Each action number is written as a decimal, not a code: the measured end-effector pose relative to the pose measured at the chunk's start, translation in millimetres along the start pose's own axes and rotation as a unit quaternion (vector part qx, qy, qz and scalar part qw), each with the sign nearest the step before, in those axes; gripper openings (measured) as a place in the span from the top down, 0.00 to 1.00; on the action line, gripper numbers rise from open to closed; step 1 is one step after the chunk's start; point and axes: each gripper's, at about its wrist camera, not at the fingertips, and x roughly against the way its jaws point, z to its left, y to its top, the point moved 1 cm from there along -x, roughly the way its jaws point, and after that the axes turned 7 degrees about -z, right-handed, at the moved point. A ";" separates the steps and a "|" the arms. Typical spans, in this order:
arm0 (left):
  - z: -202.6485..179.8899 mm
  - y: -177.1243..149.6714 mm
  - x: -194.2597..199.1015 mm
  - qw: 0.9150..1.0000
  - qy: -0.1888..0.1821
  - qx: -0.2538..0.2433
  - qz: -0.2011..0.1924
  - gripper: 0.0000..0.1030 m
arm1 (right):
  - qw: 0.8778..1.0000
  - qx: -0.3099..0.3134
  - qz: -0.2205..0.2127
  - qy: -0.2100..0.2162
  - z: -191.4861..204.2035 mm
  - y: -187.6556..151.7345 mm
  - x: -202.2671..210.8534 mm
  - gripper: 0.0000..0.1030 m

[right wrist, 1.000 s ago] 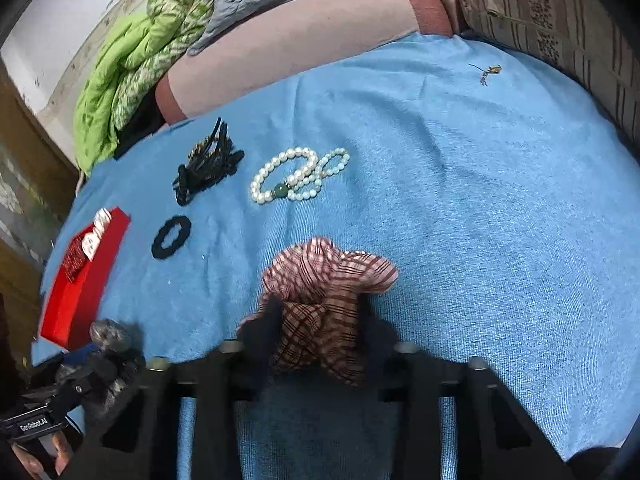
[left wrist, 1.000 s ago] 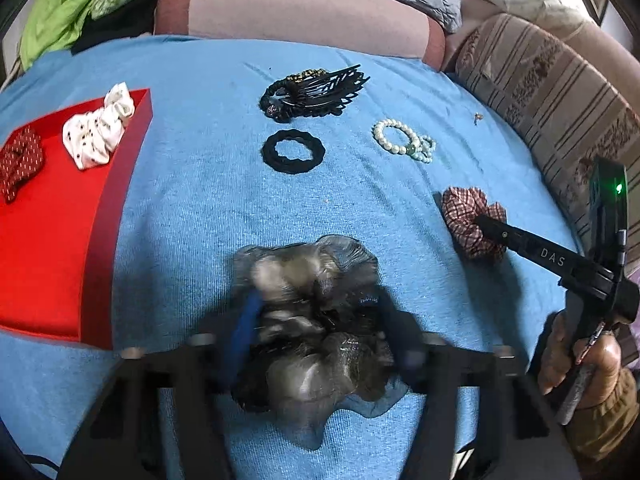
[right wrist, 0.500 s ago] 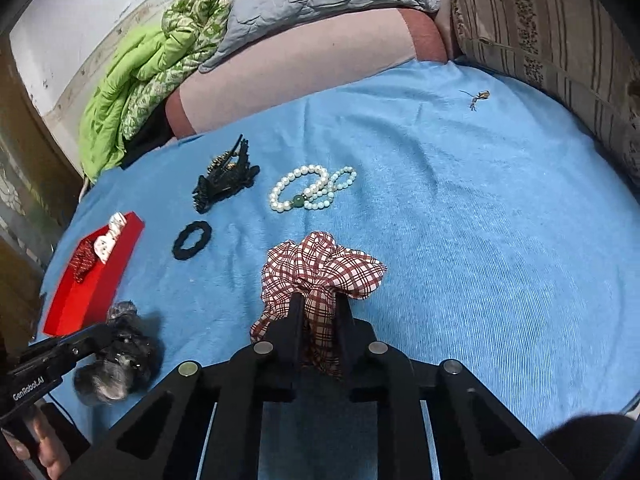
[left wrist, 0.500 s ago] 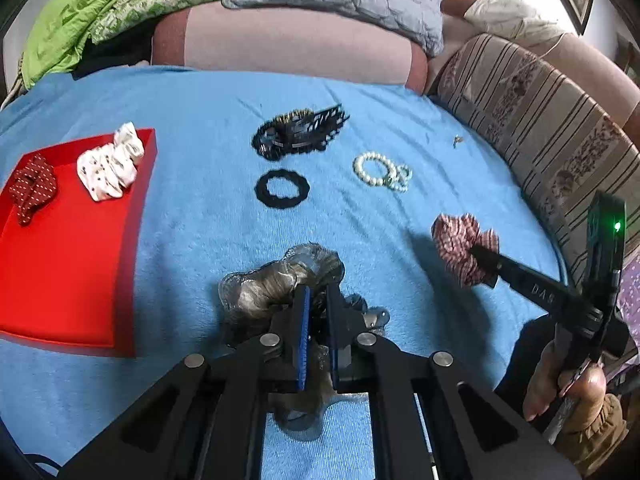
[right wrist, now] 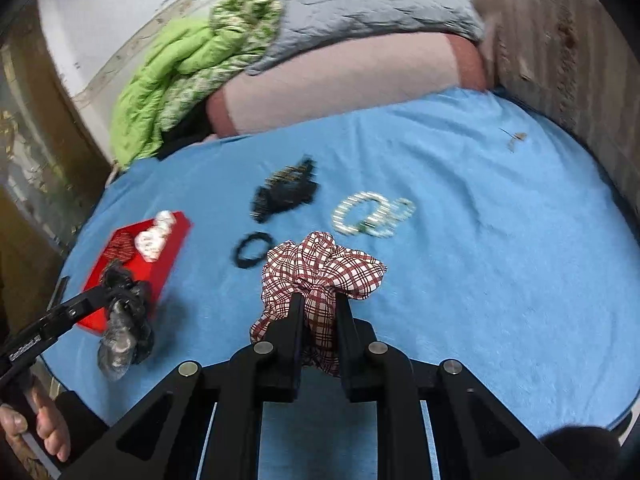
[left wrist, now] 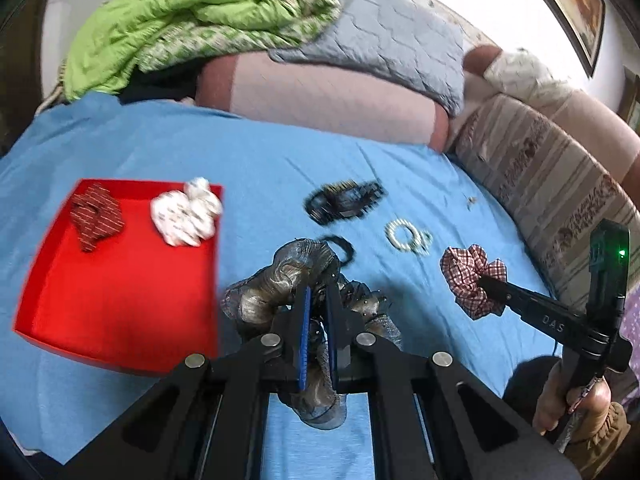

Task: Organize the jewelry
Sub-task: 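Lift both held scrunchies and carry them toward the red tray, then lower both scrunchies into the red tray and open both tools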

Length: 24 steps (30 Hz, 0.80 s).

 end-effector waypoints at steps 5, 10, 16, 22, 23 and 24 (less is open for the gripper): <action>45.6 19.5 24.4 0.998 0.050 0.020 -0.028 0.93 | 0.998 0.011 0.008 0.068 49.2 19.0 -15.7 0.84; 100.6 27.6 29.0 0.992 0.115 0.038 -0.036 0.93 | 0.990 0.048 0.027 0.131 114.2 22.7 -38.8 0.84; 151.0 21.3 0.4 0.982 0.186 0.041 0.000 0.93 | 0.977 0.110 0.064 0.169 189.1 9.7 -72.3 0.84; 188.2 8.7 -21.9 0.968 0.244 0.045 0.026 0.93 | 0.968 0.160 0.104 0.161 234.5 -21.3 -114.1 0.84; 194.9 8.2 -23.1 0.968 0.244 0.053 0.026 0.93 | 0.967 0.167 0.110 0.157 239.7 -26.6 -121.1 0.84; 201.1 7.1 -23.6 0.968 0.243 0.061 0.026 0.93 | 0.966 0.172 0.115 0.154 243.2 -30.5 -127.7 0.84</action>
